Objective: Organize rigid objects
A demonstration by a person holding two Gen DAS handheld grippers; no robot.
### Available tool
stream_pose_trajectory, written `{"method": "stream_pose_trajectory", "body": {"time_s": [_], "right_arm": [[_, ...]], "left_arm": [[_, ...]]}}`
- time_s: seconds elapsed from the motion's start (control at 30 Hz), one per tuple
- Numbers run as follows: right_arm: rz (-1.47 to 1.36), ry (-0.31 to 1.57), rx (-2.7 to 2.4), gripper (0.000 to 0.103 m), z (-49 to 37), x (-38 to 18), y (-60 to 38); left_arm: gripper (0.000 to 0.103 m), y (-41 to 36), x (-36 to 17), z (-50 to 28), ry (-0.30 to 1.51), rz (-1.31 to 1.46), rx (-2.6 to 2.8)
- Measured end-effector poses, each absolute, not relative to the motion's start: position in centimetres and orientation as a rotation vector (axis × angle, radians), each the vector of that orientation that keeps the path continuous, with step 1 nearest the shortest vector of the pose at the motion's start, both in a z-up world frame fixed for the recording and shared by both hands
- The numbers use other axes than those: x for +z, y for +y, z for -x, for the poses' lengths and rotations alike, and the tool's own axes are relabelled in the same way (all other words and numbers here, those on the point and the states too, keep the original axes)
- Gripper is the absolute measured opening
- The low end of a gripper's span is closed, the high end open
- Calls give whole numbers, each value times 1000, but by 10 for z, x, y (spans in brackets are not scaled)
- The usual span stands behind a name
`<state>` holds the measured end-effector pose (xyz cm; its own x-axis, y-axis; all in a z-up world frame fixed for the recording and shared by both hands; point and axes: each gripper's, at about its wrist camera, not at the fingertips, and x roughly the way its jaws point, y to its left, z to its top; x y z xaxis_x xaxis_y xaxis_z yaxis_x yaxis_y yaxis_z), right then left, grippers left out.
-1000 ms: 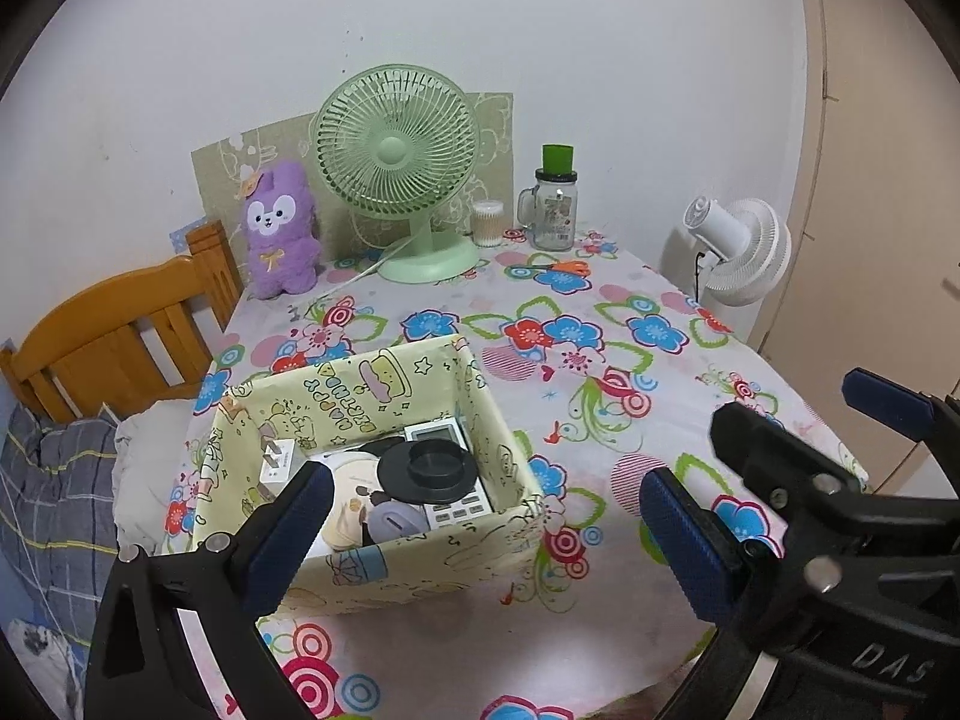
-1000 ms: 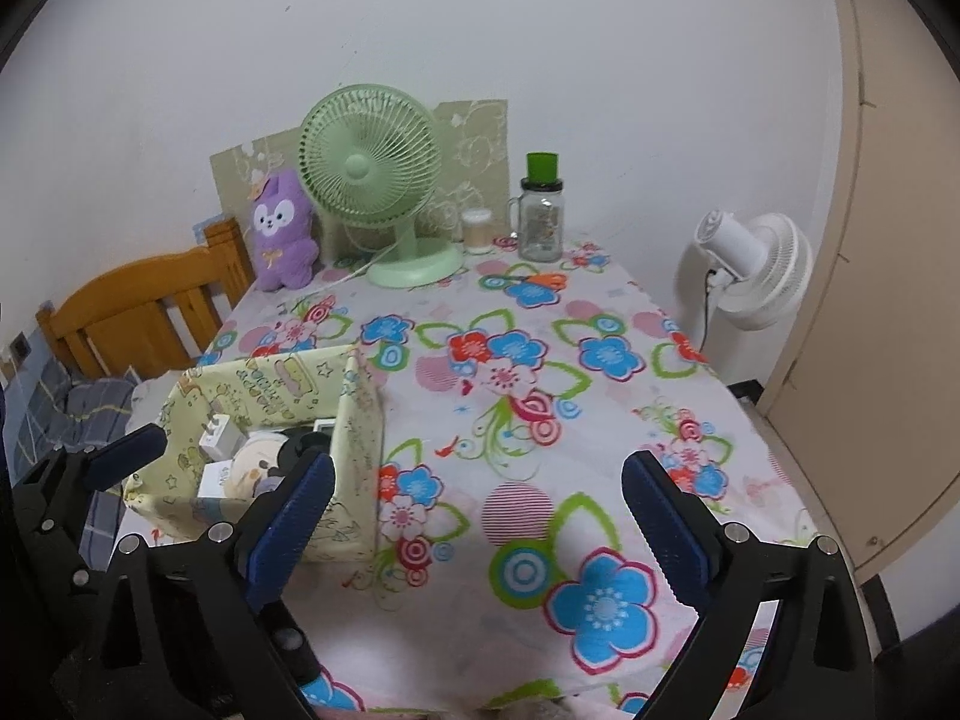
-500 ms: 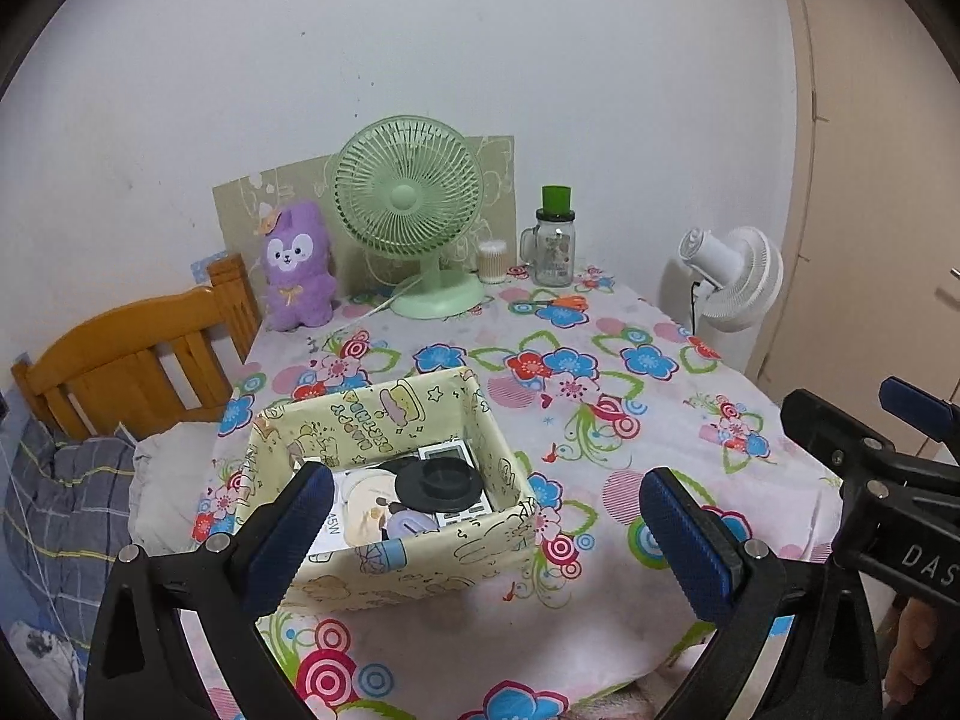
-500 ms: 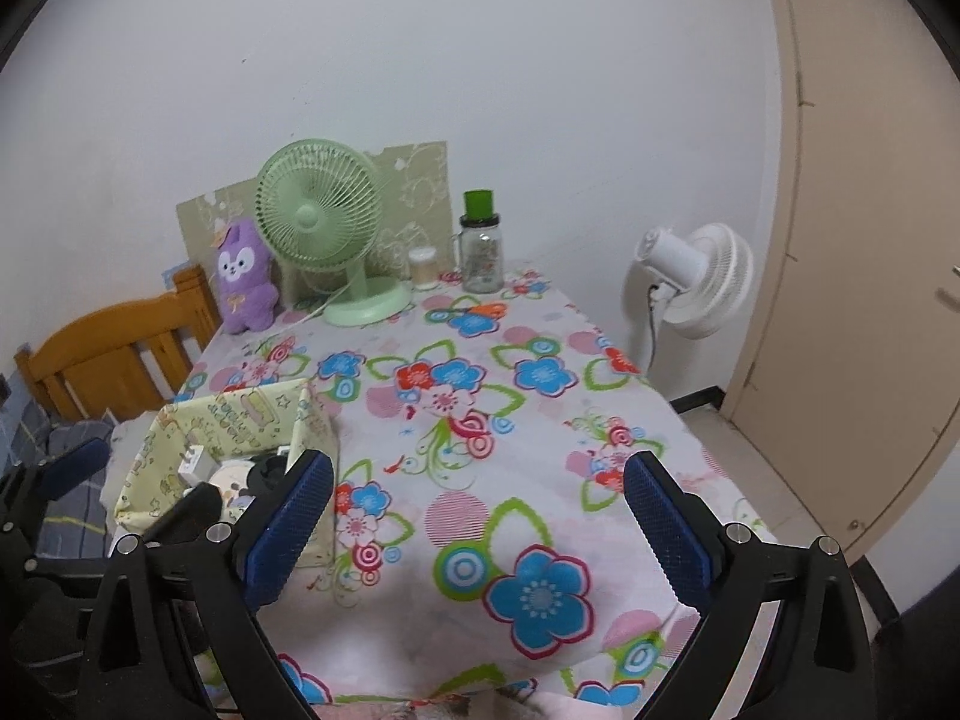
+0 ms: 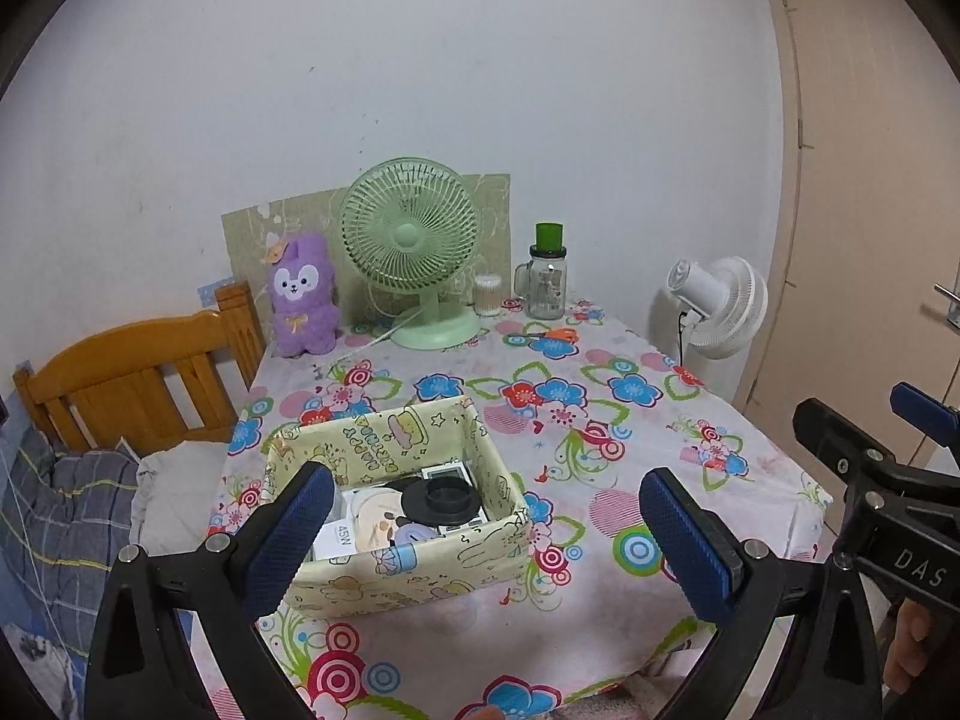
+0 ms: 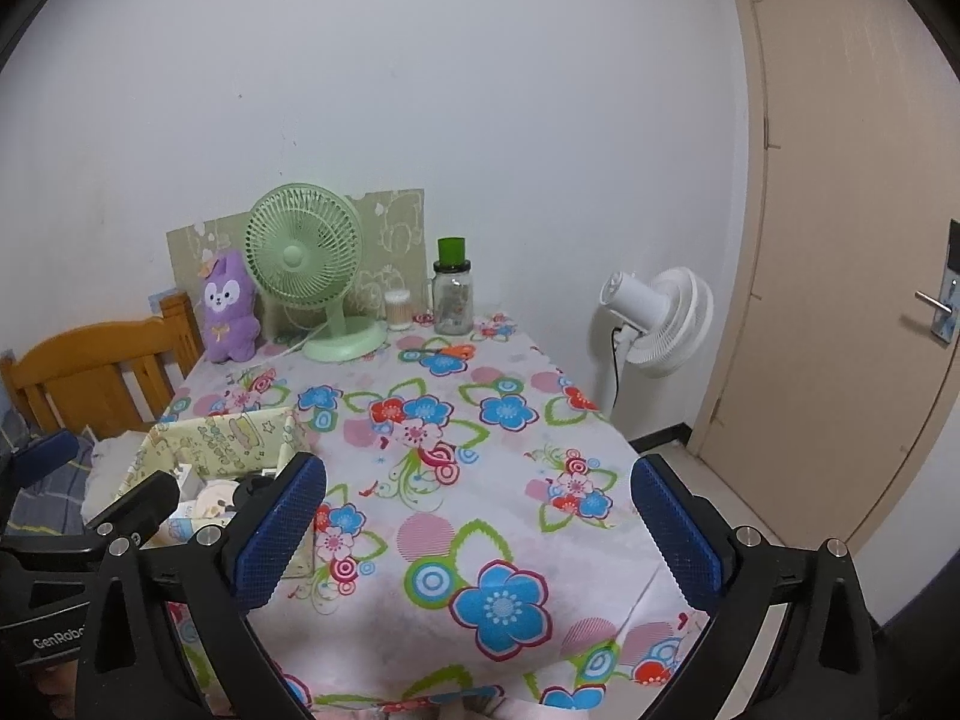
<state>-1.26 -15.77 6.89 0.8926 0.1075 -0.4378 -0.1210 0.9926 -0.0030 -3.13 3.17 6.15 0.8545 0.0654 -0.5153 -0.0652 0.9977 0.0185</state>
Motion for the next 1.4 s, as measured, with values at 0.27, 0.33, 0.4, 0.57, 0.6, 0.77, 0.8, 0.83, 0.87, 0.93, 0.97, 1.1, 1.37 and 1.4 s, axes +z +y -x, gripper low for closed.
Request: {"method": "stream_pose_trajectory", "body": {"time_s": [0.27, 0.33, 0.4, 0.57, 0.6, 0.77, 0.8, 0.83, 0.87, 0.93, 0.97, 1.1, 1.37, 1.4], "right_arm": [[18, 452, 106, 103, 16, 67, -158], [14, 453, 104, 103, 16, 67, -158], [9, 456, 105, 103, 15, 65, -158], [9, 460, 102, 103, 14, 64, -157], [11, 461, 101, 103, 14, 64, -156], [10, 461, 101, 103, 13, 64, -156], [10, 461, 101, 103, 13, 64, -156], [9, 462, 101, 103, 13, 64, -156], [10, 462, 101, 103, 12, 64, -155], [10, 462, 100, 103, 12, 64, -155], [11, 461, 99, 103, 12, 64, -155], [11, 463, 96, 103, 10, 61, -155], [17, 479, 98, 103, 6, 56, -149], [19, 482, 97, 103, 5, 55, -149]], "left_arm": [[103, 30, 61, 33, 536, -10, 61], [103, 31, 61, 33, 538, -8, 59], [103, 30, 61, 33, 537, -9, 61], [103, 32, 60, 31, 545, -3, 62], [103, 32, 60, 31, 547, -1, 62], [103, 35, 59, 29, 553, 4, 61], [103, 36, 58, 28, 554, 5, 60], [103, 36, 58, 28, 555, 6, 59], [103, 36, 58, 28, 554, 5, 61], [103, 36, 58, 28, 553, 5, 60], [103, 36, 58, 28, 553, 5, 60], [103, 37, 58, 28, 554, 5, 62], [103, 40, 52, 22, 561, 18, 66], [103, 41, 51, 22, 564, 21, 65]]}}
